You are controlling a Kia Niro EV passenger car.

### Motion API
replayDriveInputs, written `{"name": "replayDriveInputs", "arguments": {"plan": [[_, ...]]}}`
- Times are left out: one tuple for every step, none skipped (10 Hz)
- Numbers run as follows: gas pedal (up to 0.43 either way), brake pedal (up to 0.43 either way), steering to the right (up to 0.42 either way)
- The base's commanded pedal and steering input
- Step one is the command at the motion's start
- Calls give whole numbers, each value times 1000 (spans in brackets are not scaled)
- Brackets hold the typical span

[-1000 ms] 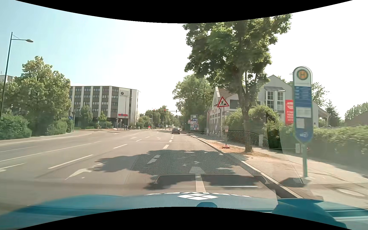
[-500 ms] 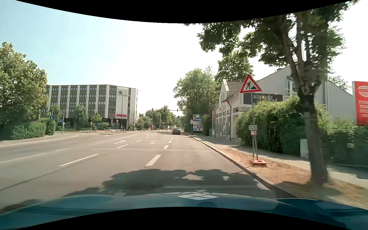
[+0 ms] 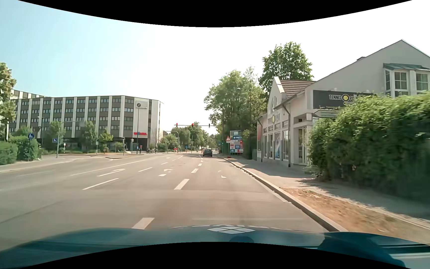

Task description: Follow the waypoints while adhering to traffic rules and regulations

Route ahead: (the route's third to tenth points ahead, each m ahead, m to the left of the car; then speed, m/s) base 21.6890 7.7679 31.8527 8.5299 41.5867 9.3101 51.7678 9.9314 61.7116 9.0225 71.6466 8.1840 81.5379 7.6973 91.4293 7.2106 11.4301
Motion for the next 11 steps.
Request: {"name": "replayDriveInputs", "arguments": {"plan": [[130, 0, -17], [130, 0, -17], [130, 0, -18], [130, 0, -17], [130, 0, -16], [130, 0, -15], [118, 0, -15], [118, 0, -14], [118, 0, -15], [118, 0, -14], [118, 0, -14]]}}
